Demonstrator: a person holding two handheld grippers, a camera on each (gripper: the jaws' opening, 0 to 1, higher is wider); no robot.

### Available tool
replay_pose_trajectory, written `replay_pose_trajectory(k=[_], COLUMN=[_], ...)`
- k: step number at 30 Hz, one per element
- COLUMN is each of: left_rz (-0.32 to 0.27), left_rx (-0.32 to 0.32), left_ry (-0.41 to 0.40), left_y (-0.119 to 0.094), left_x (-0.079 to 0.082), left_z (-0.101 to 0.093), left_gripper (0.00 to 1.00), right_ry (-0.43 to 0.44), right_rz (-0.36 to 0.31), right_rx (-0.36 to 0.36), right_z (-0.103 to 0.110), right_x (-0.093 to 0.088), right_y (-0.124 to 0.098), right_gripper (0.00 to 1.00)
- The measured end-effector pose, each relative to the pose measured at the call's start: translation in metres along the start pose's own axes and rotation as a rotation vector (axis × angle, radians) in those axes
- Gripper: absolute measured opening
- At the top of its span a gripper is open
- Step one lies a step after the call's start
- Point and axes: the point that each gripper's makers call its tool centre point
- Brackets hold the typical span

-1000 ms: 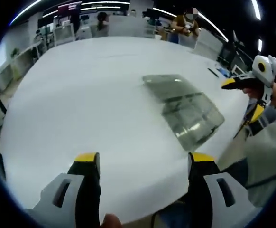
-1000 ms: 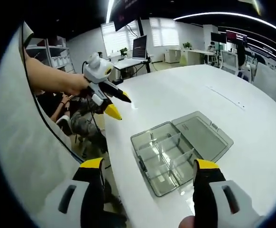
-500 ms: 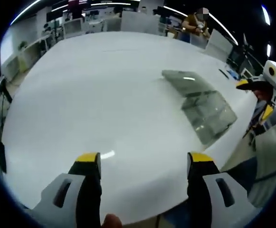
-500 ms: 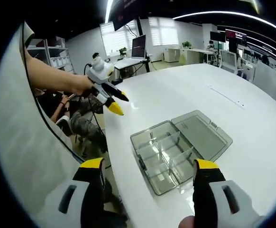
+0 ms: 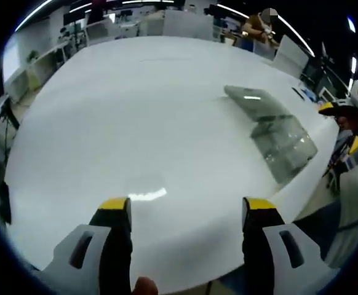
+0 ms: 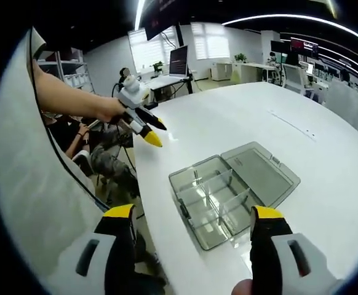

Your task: Insert the divider into the dual guide fixture by aligning both edges with the guide slots and pushing it downward to the bottom, including one-sided entry, uneven engagement, binding, and posture correction.

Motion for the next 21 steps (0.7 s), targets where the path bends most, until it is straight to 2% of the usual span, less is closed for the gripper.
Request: replay_pose_trajectory(k=[21], left_rz=[0.032], left_rx=[0.013], left_ry=[-0.04], left_y=[0.004], left_x=[-0.015], left_z=[0.012], left_gripper=[0.71], right_ry=[0.001], right_rz=[0.003], right_rx=[-0.002], right_z=[0.0], right_x=[0.001], right_y=[0.0], right_gripper=[0.74])
Point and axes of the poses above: the point that each gripper's makers call its tool centre point, and the gripper's own axes: y roughly forward along the fingers, z roughly to its left, x roughly out of its top, and after that the axes turned 2 degrees about -z, right-handed
